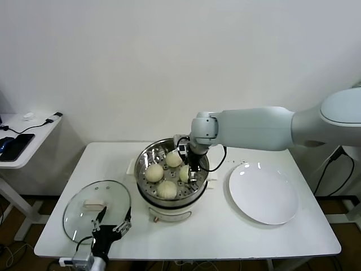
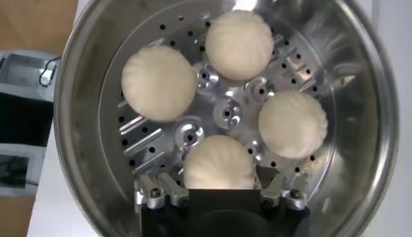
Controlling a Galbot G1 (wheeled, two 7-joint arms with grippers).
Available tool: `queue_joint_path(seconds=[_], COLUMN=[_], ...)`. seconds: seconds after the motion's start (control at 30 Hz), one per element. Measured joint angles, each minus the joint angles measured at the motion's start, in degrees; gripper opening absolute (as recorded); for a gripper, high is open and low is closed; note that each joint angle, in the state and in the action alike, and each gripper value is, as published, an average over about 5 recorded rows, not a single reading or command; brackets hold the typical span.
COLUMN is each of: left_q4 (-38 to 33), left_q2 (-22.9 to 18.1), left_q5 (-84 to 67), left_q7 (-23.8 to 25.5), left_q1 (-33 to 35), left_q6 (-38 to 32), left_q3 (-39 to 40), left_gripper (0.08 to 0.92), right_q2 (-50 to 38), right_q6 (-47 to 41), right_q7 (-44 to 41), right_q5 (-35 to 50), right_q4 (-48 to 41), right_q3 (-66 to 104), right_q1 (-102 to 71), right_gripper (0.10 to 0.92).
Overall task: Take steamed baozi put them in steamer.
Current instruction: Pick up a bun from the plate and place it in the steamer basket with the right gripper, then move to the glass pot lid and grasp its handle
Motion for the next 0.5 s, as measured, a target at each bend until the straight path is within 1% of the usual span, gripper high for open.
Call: queue_joint_path(seconds=[0.27,0.37,0.5], left_q4=[-1.01,-1.28,-1.60], left_q2=[0.13,0.15,0.28], left_q5=[-0.57,-1.34,-2.33], left_q7=[-0.08,-0.40,-0.97], left_q1=[0.65,0.66,0.51], left_q6=[-0.14,-0.17,-0.30], left_q3=[-0.22,-0.26,-0.27], left_gripper=[0.823,0.823,0.823], right_q2=[-3.16,-5.52,-9.15], right_q6=[2.59,3.16,4.46], right_q7=[-1.58,0.44,6.31], right_q5=[1.83,2.35,2.09], right_q4=[0.08,-0.30,-1.00], right_q3=[3.17,6.59,13.41], right_q1=[1.18,0.28,-2.84], right_gripper=[0.823,0.823,0.823])
